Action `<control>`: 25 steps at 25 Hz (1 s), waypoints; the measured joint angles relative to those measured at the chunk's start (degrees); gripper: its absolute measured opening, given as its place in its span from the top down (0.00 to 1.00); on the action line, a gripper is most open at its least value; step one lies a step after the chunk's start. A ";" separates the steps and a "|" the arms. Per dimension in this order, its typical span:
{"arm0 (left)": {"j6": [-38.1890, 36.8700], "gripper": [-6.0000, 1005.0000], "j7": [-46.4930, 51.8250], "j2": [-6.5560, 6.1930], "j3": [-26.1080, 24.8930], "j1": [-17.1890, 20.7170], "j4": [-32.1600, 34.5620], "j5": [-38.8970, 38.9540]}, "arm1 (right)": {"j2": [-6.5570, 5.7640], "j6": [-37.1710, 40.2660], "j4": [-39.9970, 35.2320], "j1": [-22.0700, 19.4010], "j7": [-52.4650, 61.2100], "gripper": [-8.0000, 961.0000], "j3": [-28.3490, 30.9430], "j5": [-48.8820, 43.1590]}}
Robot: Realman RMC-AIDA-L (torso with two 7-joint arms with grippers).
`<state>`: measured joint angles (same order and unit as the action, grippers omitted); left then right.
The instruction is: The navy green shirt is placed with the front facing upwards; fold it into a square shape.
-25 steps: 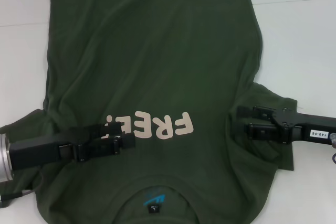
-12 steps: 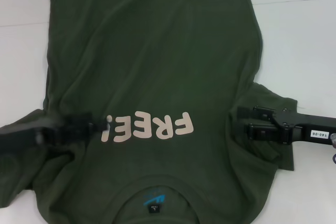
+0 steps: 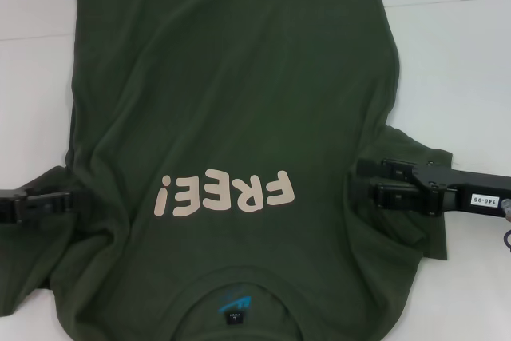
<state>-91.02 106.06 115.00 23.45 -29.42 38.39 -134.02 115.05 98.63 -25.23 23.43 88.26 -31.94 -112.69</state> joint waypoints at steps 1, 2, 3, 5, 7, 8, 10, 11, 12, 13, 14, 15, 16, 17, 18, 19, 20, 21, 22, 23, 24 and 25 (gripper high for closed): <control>0.15 0.07 0.23 -0.15 -0.89 0.00 0.18 -0.91 | 0.00 0.00 0.00 0.02 0.08 0.01 0.01 0.02; 0.22 0.07 0.49 -0.31 -1.52 0.00 0.38 -1.60 | 0.00 0.00 0.00 0.02 0.12 0.01 0.02 0.04; 0.26 0.07 0.72 -0.43 -1.83 0.04 0.63 -2.23 | 0.00 0.00 0.00 0.03 0.14 0.01 0.05 0.06; 0.44 0.07 1.31 -0.58 -2.13 0.21 1.27 -3.30 | -0.02 0.00 0.00 0.04 0.15 0.01 0.24 0.08; 0.64 0.07 2.15 -0.72 -2.21 0.45 2.17 -4.47 | -0.05 0.00 0.00 0.04 0.16 0.01 0.52 0.10; 0.62 0.07 2.49 -0.83 -2.23 0.54 2.47 -4.89 | -0.06 0.00 0.00 0.04 0.16 0.01 0.64 0.10; 0.42 0.07 3.02 -0.99 -2.27 0.78 3.06 -5.48 | -0.09 0.00 0.00 0.04 0.20 0.01 0.71 0.11; 0.35 0.07 3.15 -1.05 -2.43 0.96 3.39 -5.64 | -0.11 0.00 0.00 0.04 0.22 0.01 0.72 0.11; 0.31 0.07 3.21 -1.10 -2.64 1.12 3.67 -5.81 | -0.13 0.00 0.00 0.04 0.23 0.01 0.73 0.11; 0.32 0.07 3.26 -1.17 -3.06 1.25 3.90 -5.98 | -0.15 0.00 0.00 0.04 0.24 0.01 0.74 0.11; 0.33 0.07 3.29 -1.24 -3.59 1.32 4.06 -6.27 | -0.15 0.00 0.00 0.04 0.24 0.01 0.75 0.11; 0.37 0.07 3.29 -1.36 -4.26 1.37 4.19 -6.67 | -0.16 0.00 0.00 0.04 0.25 0.01 0.77 0.11; 0.41 0.07 3.30 -1.44 -4.64 1.39 4.32 -6.94 | -0.16 0.00 0.00 0.04 0.25 0.01 0.80 0.11; 0.47 0.07 3.30 -1.56 -5.12 1.41 4.50 -7.35 | -0.19 -0.01 0.00 0.04 0.25 0.01 0.87 0.11; 0.52 0.07 3.31 -1.65 -5.51 1.44 4.66 -7.80 | -0.21 -0.01 0.00 0.04 0.25 0.01 0.94 0.11; 0.57 0.07 3.31 -1.70 -5.77 1.45 4.78 -8.29 | -0.23 -0.01 0.00 0.04 0.25 0.01 1.03 0.11; 0.60 0.07 3.31 -1.73 -5.97 1.45 4.83 -8.71 | -0.25 -0.01 0.00 0.04 0.25 0.01 1.15 0.12; 0.65 0.07 3.32 -1.74 -6.17 1.46 4.86 -9.26 | -0.27 -0.02 0.00 0.03 0.25 0.01 1.24 0.11; 0.74 0.07 3.33 -1.74 -6.36 1.47 4.88 -9.70 | -0.28 -0.02 0.00 0.01 0.25 0.01 1.34 0.11; 0.80 0.07 3.33 -1.74 -6.50 1.49 4.91 -10.04 | -0.28 -0.02 0.00 -0.01 0.25 0.01 1.42 0.11; 0.85 0.07 3.34 -1.74 -6.74 1.55 4.91 -10.40 | -0.28 -0.02 0.00 -0.03 0.25 0.01 1.48 0.11; 0.87 0.07 3.34 -1.74 -6.86 1.58 4.92 -10.59 | -0.27 -0.02 0.00 -0.03 0.25 0.01 1.53 0.11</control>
<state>-90.15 109.40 113.25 16.59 -27.84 43.31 -144.61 114.77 98.61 -25.23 23.40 88.51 -30.41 -112.58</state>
